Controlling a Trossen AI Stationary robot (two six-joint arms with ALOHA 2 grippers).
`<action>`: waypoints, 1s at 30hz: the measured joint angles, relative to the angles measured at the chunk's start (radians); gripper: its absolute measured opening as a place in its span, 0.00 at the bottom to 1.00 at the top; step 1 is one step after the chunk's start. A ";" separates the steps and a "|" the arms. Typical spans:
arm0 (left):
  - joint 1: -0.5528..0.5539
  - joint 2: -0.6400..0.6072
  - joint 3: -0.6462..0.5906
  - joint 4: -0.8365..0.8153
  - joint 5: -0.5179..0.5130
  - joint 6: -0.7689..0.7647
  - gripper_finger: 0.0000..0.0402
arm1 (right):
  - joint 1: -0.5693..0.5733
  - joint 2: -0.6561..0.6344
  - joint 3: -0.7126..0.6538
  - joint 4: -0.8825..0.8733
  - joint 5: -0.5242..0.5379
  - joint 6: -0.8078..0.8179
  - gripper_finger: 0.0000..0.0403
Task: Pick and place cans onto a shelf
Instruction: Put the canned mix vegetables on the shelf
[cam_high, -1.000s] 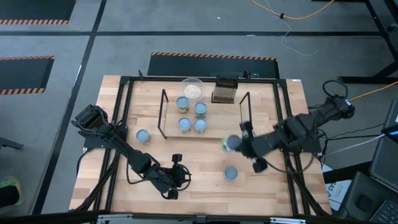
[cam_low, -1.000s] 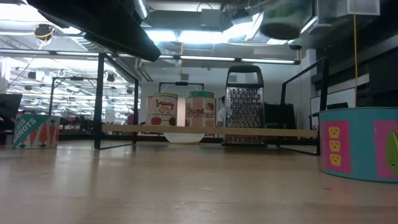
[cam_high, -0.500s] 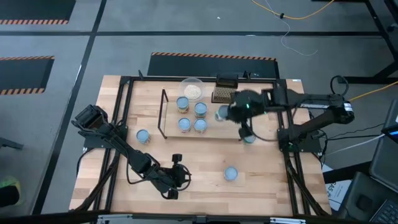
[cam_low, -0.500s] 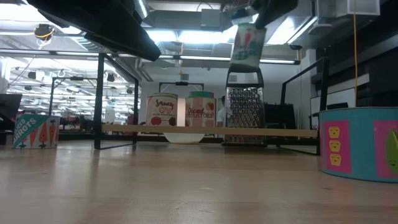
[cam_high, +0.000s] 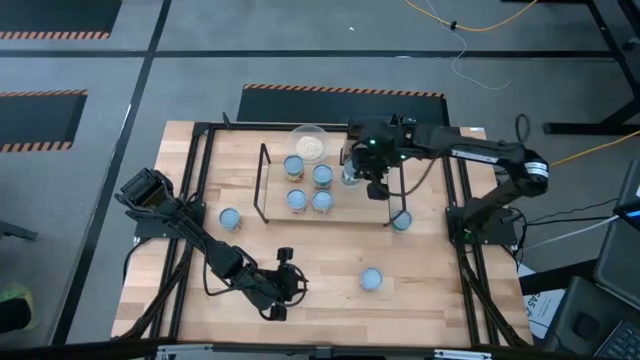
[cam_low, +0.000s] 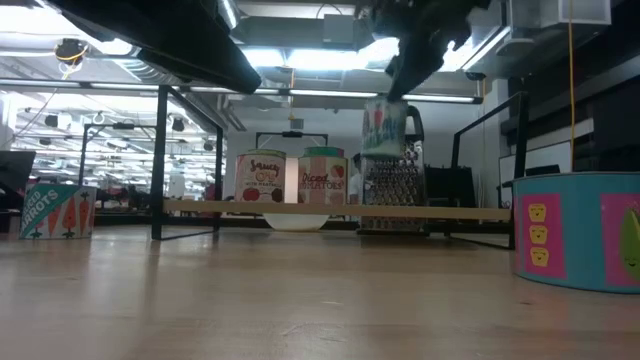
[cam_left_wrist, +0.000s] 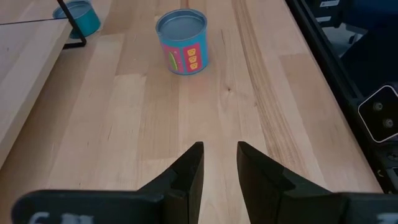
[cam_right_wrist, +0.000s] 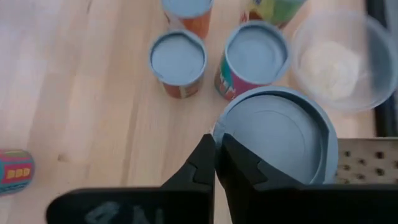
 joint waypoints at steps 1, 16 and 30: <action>0.000 0.000 0.000 0.000 0.000 0.000 0.22 | -0.005 0.017 0.000 0.002 -0.002 -0.001 0.04; 0.000 0.000 0.000 0.001 0.001 0.000 0.22 | -0.040 0.199 0.001 0.023 -0.013 -0.048 0.04; 0.000 0.000 0.000 0.001 0.002 0.000 0.22 | -0.042 0.201 0.000 0.031 -0.035 -0.040 0.04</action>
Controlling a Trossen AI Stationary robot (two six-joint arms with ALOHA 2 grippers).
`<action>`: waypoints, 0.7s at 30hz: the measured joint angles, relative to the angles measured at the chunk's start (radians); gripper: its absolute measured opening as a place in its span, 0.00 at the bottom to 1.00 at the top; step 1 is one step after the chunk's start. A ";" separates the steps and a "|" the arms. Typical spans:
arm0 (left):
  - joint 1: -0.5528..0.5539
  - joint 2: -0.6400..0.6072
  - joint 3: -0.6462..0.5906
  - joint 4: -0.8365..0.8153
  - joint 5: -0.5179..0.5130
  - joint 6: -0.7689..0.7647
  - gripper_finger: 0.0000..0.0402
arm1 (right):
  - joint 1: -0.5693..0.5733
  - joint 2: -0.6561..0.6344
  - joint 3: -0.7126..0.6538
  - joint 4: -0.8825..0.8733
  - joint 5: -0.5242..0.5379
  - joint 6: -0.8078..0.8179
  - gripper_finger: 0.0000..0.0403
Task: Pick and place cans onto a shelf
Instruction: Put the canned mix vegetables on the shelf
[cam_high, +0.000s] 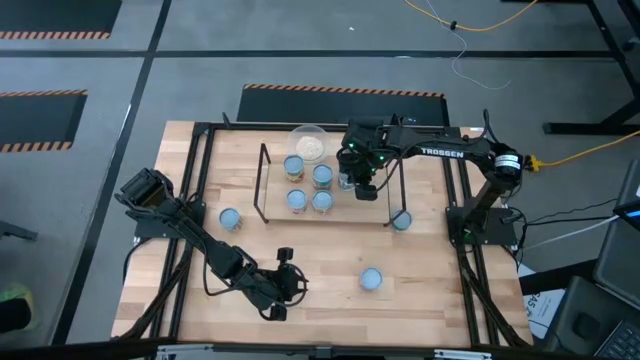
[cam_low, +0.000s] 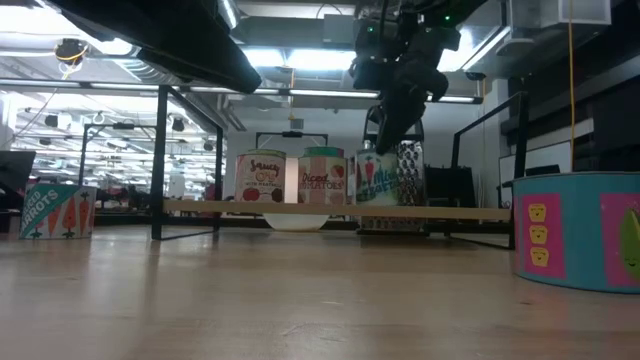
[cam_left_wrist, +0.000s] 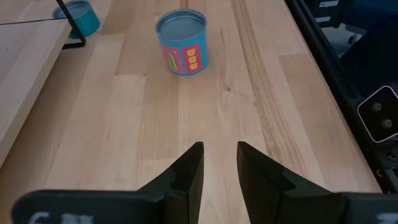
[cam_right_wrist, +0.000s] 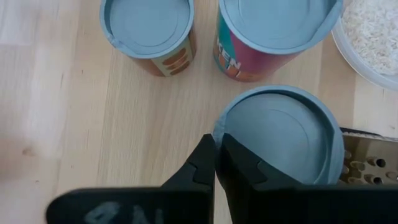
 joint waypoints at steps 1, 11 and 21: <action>0.000 0.000 0.000 0.000 0.000 0.000 0.22 | 0.000 0.000 0.000 0.000 0.000 0.001 0.04; 0.000 0.000 0.000 0.000 0.000 0.000 0.22 | 0.000 0.000 0.000 -0.006 0.000 0.018 0.04; 0.000 0.000 0.000 0.000 0.000 0.000 0.22 | 0.000 0.001 0.000 -0.010 0.000 0.016 0.10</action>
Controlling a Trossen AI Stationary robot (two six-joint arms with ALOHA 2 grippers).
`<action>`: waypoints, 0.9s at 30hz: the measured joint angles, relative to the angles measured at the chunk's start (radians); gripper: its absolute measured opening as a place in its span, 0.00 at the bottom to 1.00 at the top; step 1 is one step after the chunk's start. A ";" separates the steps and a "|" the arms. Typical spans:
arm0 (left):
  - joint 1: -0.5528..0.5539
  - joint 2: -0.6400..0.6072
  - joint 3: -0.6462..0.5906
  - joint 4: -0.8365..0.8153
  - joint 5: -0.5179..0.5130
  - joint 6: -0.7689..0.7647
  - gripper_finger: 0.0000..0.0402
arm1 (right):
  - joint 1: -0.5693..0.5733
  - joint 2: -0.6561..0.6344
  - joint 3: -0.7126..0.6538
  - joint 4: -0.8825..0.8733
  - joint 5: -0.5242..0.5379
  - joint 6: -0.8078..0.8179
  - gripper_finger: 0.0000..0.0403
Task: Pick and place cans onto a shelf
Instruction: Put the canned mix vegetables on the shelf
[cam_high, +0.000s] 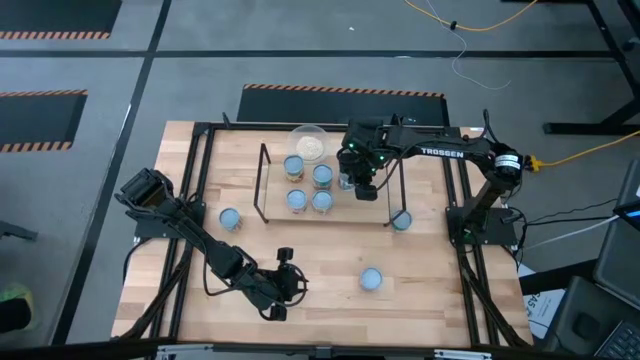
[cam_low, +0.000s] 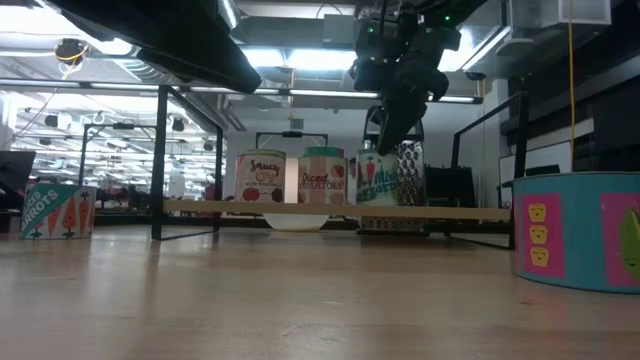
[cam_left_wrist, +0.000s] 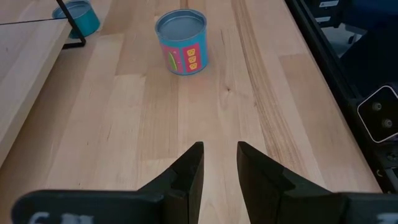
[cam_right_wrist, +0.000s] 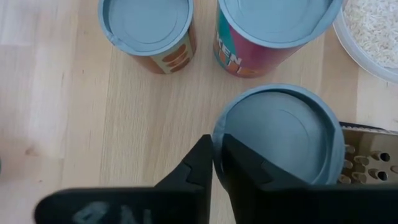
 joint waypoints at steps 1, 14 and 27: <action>0.000 0.000 0.000 0.000 0.000 0.000 0.22 | 0.000 0.000 0.000 0.000 0.000 0.000 0.11; 0.000 0.000 0.000 0.000 0.000 0.000 0.22 | 0.000 0.000 -0.001 -0.001 0.000 -0.006 0.21; 0.000 0.000 0.000 0.000 0.000 0.000 0.22 | 0.000 0.002 0.045 -0.039 0.000 -0.002 0.22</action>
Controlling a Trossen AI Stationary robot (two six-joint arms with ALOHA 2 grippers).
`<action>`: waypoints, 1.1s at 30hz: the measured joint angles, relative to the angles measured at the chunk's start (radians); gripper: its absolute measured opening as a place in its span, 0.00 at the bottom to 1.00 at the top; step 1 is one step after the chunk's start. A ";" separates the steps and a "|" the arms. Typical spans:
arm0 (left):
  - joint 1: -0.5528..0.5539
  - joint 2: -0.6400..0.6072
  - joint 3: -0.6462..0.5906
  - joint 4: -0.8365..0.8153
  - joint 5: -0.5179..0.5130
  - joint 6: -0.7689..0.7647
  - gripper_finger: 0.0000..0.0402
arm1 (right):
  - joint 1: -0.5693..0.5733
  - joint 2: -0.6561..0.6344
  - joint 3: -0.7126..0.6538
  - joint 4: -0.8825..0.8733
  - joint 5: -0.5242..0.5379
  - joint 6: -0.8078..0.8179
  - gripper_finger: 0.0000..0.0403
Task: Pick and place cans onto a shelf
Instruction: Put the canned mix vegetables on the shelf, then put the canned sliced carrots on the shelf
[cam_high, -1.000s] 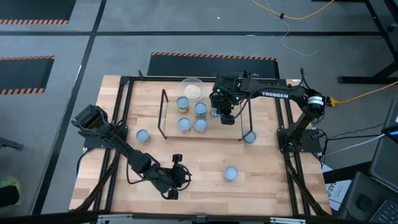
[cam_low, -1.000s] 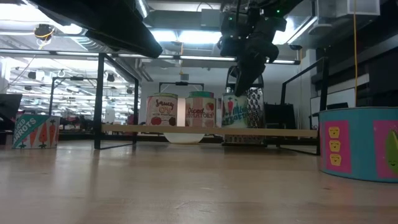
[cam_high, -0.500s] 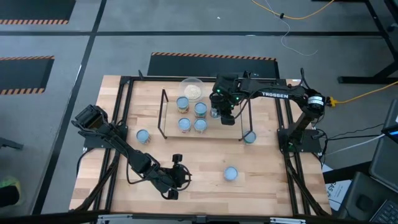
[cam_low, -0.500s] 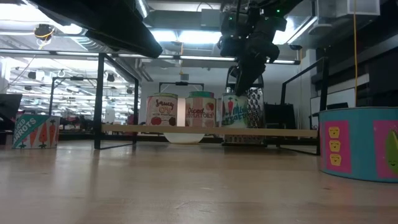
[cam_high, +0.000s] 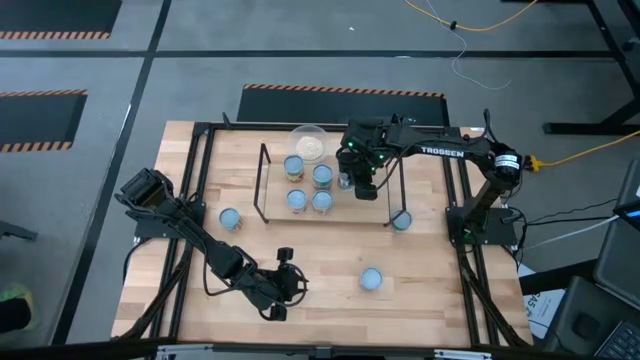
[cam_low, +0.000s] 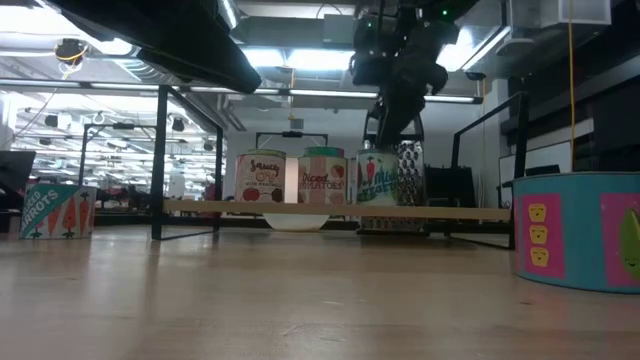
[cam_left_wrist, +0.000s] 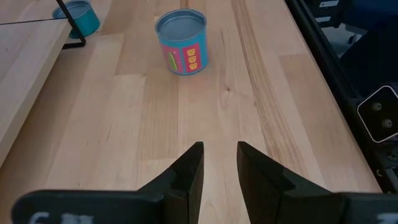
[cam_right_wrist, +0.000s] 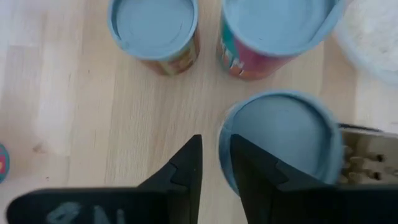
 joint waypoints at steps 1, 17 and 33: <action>0.000 0.000 0.000 0.000 0.000 0.000 0.22 | 0.000 -0.002 0.013 -0.006 0.000 0.000 0.22; 0.000 0.000 0.000 0.001 0.000 0.000 0.22 | 0.014 -0.246 0.057 -0.127 -0.005 0.030 0.22; 0.000 0.000 0.000 0.007 -0.002 0.000 0.22 | 0.207 -0.686 -0.437 0.097 -0.020 0.191 0.22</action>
